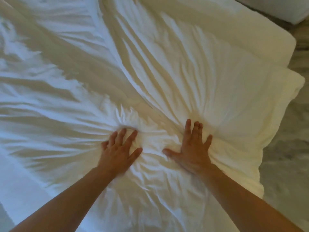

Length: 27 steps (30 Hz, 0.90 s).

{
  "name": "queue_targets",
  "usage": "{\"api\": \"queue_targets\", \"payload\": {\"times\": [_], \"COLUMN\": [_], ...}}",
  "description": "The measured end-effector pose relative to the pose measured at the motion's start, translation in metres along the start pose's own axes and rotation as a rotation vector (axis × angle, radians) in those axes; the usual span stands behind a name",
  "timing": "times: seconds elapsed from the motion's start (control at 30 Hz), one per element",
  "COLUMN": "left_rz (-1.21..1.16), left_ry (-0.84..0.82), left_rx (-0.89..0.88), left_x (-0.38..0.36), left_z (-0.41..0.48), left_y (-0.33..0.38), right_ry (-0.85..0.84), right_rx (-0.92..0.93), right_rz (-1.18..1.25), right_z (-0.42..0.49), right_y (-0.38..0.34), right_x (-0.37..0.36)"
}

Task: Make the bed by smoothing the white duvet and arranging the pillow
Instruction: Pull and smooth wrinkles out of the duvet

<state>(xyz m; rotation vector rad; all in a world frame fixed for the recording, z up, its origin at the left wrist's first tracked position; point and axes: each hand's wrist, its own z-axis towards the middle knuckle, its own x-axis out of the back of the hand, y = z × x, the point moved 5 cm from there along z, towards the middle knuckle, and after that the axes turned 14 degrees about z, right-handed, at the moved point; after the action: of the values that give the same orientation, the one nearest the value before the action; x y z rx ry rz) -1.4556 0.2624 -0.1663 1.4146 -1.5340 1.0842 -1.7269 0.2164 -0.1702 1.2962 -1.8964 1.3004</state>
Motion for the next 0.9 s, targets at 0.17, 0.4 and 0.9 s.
{"api": "queue_targets", "payload": {"times": [0.17, 0.4, 0.9], "left_rz": [-0.405, -1.296, -1.631], "left_ry": [0.377, -0.075, -0.428], "left_rx": [-0.164, 0.275, 0.335], "left_x": [0.061, 0.072, 0.104], "left_z": [0.082, 0.239, 0.333], "left_y": [-0.036, -0.07, -0.099], "right_ry": [0.246, 0.349, 0.324], "right_rx": [-0.143, -0.157, -0.257], "right_rz": [-0.028, -0.088, -0.09], "right_z": [0.018, 0.027, 0.027], "right_y": [-0.012, -0.005, -0.005], "right_x": [-0.031, -0.047, -0.041]}}
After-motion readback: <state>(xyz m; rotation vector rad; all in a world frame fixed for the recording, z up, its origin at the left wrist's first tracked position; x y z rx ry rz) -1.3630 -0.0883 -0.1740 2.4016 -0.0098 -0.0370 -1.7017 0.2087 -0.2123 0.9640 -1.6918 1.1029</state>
